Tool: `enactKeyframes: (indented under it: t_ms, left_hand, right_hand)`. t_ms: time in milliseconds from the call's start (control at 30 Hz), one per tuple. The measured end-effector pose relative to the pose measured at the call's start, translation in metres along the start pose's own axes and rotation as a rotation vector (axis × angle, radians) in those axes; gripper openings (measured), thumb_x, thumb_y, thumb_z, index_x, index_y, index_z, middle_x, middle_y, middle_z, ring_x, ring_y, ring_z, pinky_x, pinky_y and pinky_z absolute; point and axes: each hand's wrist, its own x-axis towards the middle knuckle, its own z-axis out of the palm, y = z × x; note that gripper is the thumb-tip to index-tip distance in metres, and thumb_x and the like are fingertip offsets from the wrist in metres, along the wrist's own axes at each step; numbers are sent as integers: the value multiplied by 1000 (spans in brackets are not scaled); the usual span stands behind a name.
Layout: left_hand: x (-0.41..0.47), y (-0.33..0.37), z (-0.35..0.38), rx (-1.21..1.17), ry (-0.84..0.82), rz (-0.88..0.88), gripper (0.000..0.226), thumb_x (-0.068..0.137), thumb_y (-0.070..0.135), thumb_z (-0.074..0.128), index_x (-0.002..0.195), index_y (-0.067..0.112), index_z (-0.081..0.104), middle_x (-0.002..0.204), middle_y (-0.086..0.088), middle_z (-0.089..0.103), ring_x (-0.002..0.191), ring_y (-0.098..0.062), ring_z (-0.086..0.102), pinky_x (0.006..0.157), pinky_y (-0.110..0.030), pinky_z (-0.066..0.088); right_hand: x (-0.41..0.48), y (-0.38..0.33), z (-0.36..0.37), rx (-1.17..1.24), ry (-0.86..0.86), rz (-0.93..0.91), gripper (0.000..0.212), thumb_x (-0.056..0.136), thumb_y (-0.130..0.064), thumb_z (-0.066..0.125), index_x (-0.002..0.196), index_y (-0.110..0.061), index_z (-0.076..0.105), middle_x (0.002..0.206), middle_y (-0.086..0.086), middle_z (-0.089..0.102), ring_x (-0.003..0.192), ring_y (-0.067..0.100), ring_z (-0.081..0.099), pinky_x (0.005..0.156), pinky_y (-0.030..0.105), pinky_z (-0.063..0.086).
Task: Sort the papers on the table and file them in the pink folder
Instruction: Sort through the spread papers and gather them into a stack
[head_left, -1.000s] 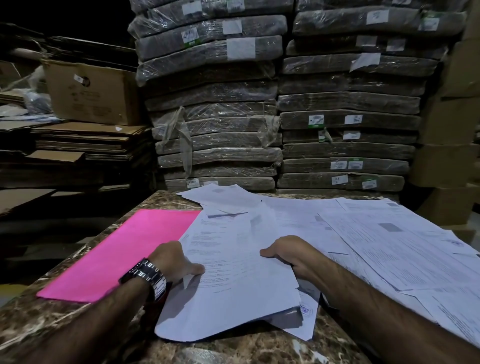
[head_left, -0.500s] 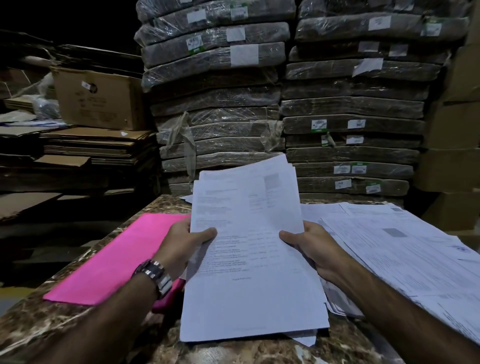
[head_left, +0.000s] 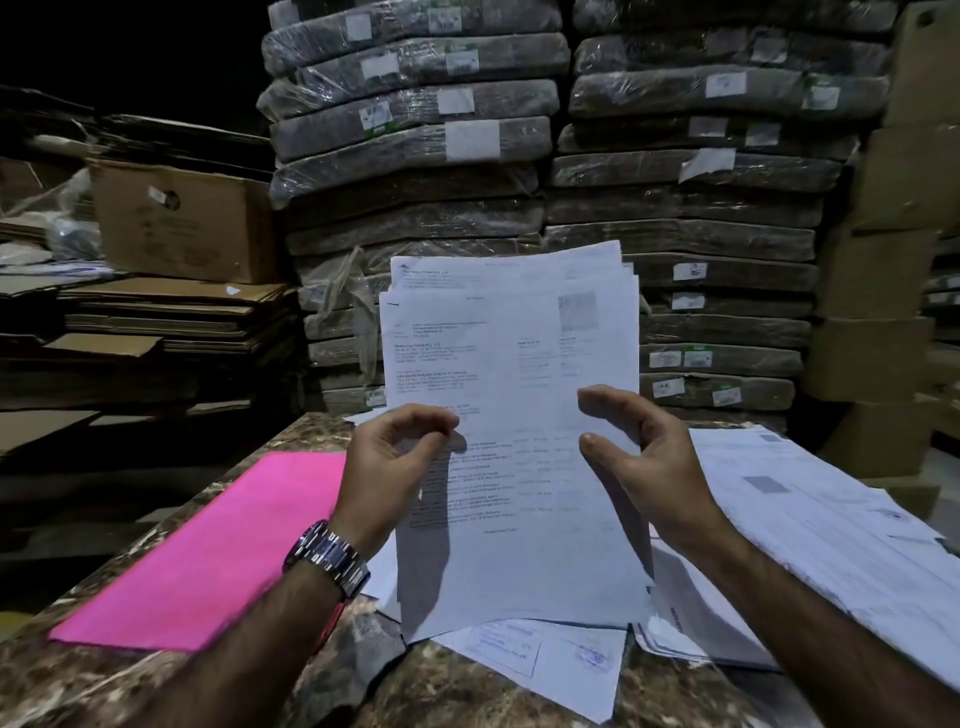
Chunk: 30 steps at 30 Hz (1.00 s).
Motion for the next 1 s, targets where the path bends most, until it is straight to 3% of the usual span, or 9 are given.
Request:
enactKeyframes:
  t_ms: [133, 233, 367, 533, 700, 800, 900, 1000]
  left_hand:
    - [3, 1, 3, 19, 7, 51, 32, 82, -15, 59, 79, 14, 72, 79, 7, 74, 78, -5, 67, 75, -14, 52]
    - [1, 2, 5, 9, 0, 57, 34, 82, -14, 60, 78, 17, 73, 81, 5, 74, 81, -6, 68, 77, -16, 52]
    - [-4, 7, 5, 13, -24, 97, 22, 81, -8, 66, 85, 12, 73, 89, -1, 74, 84, -11, 69, 78, -19, 53]
    - [-8, 9, 6, 40, -19, 108, 15, 78, -5, 71, 86, 7, 74, 86, 6, 71, 82, -5, 68, 75, -15, 52]
    - [-12, 6, 5, 77, -5, 107, 15, 74, 8, 77, 82, 21, 76, 93, 0, 72, 91, -16, 68, 83, -38, 56]
    - [-2, 13, 6, 134, 7, 150, 14, 73, 15, 75, 82, 25, 76, 93, 3, 71, 100, -23, 63, 92, -47, 50]
    - [11, 25, 8, 78, 2, 158, 25, 77, -4, 71, 80, 21, 75, 94, -6, 71, 91, -13, 67, 88, -37, 52]
    - [19, 38, 9, 41, -15, 175, 30, 78, -14, 64, 81, 15, 72, 89, -5, 71, 79, -3, 67, 79, -21, 52]
  right_hand:
    - [2, 1, -3, 19, 19, -38, 37, 80, 9, 69, 101, -22, 71, 99, -10, 75, 97, 5, 69, 82, 12, 51]
    - [0, 1, -4, 45, 27, -41, 36, 79, 11, 69, 97, -20, 72, 94, -13, 76, 93, 3, 69, 81, 12, 51]
    - [-3, -3, -6, 85, 36, -52, 30, 77, 10, 71, 90, -18, 74, 85, -11, 76, 84, 1, 69, 78, 13, 53]
    - [-1, -6, -7, 133, 48, -47, 26, 77, 10, 71, 85, -14, 75, 78, -8, 76, 77, 0, 68, 72, 11, 52]
    - [-5, -3, -5, 148, 72, -38, 31, 74, 5, 75, 78, -25, 79, 83, -5, 77, 82, 5, 70, 75, 15, 54]
    - [8, -13, -7, 181, 75, -49, 32, 75, 8, 73, 78, -23, 79, 81, -5, 77, 80, 5, 69, 74, 15, 55]
    - [19, -26, -5, 174, 84, -72, 32, 78, 17, 66, 83, -13, 75, 74, -7, 76, 72, 3, 69, 69, 13, 54]
    - [28, -35, -3, 187, 94, -88, 36, 79, 19, 62, 81, -14, 76, 73, -6, 76, 70, 4, 69, 69, 16, 55]
